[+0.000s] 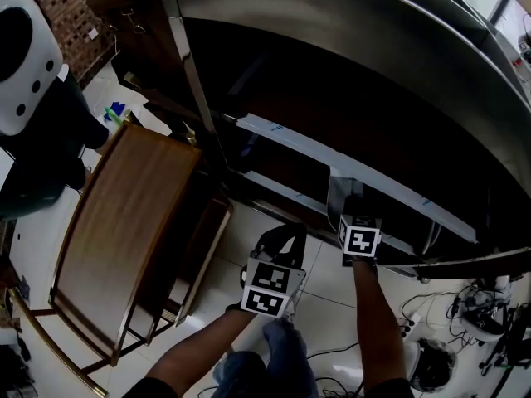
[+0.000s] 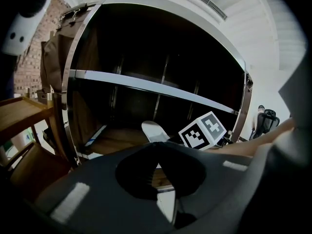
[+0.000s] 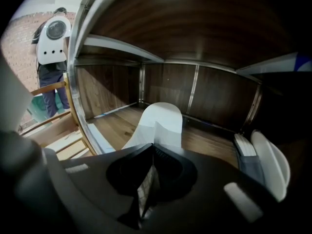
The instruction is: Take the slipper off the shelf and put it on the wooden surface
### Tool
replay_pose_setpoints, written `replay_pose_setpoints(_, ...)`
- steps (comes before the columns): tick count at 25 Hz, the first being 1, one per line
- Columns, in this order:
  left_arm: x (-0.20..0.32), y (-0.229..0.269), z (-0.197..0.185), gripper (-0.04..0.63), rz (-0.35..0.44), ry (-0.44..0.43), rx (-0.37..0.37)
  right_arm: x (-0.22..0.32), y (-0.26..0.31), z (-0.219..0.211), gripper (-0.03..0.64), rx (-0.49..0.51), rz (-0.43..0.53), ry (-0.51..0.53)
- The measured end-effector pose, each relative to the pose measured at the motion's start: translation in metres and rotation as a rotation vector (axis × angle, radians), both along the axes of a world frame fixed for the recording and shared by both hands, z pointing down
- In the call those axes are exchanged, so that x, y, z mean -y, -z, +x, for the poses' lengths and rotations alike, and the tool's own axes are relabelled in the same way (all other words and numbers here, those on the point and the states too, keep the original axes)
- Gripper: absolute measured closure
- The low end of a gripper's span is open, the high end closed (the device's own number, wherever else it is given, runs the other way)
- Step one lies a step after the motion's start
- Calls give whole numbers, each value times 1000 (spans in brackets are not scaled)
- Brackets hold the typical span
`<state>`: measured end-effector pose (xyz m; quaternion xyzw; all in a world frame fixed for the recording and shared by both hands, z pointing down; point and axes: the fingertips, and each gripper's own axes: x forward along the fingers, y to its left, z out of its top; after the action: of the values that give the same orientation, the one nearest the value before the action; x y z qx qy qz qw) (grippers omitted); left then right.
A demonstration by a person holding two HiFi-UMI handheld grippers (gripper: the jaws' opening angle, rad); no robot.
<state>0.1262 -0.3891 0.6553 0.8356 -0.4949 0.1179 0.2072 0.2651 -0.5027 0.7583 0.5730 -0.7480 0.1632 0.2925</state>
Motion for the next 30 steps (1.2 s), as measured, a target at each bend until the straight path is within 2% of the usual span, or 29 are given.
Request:
replay_pose_setpoints(9, -42, 34, -18, 589, 2, 22, 12, -57, 35, -37, 606, 46, -9, 22)
replay_pose_setpoints(15, -71, 68, -50, 591, 16, 86, 10, -104, 62, -69, 606, 58, -21, 41)
replay_pose_setpoints(22, -103, 98, -79, 591, 21, 114, 46, -142, 99, -97, 606, 59, -25, 69)
replay_pose_setpoints(30, -135, 126, -109, 591, 52, 150, 38, -183, 138, -137, 606, 72, -22, 136)
